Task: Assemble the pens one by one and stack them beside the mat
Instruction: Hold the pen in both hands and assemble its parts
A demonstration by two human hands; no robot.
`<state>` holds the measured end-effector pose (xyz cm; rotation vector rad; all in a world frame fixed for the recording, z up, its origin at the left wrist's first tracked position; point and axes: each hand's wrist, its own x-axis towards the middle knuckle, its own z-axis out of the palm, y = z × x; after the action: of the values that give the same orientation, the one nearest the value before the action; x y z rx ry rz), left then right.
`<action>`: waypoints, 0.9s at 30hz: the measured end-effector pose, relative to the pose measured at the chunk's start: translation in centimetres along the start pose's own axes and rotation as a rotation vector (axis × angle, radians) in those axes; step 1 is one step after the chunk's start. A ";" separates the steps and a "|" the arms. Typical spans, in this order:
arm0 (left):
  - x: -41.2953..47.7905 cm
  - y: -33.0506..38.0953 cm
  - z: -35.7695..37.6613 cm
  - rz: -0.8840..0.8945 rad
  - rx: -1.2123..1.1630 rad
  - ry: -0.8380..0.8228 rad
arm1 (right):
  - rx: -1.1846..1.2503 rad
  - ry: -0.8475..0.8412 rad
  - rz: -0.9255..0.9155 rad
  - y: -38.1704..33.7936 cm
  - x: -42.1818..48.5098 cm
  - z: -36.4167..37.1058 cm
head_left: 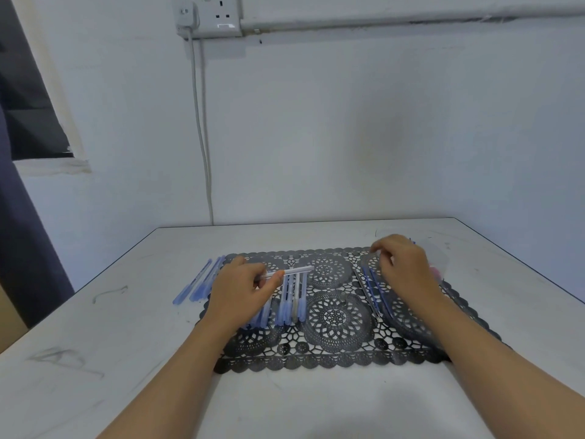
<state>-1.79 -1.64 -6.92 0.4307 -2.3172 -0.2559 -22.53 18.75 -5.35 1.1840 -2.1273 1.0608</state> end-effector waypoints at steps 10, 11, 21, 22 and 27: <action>0.0 0.2 -0.1 0.007 -0.010 0.002 | -0.300 -0.173 0.341 2.8 0.4 -1.8; 0.0 0.3 -0.1 0.005 -0.010 0.001 | -0.321 -0.199 0.358 2.8 0.3 -1.8; -0.1 0.6 -0.1 0.016 -0.020 0.001 | -0.530 -0.351 0.360 1.9 0.4 -2.2; -0.1 0.6 -0.1 0.015 -0.020 -0.002 | -0.531 -0.354 0.363 2.0 0.5 -2.2; -0.2 0.7 -0.1 0.000 -0.022 -0.013 | -0.519 -0.329 0.358 2.5 0.6 -1.7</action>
<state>-1.81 -0.89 -6.77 0.4194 -2.3254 -0.2842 -24.88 20.63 -4.97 0.7805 -2.7180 0.3989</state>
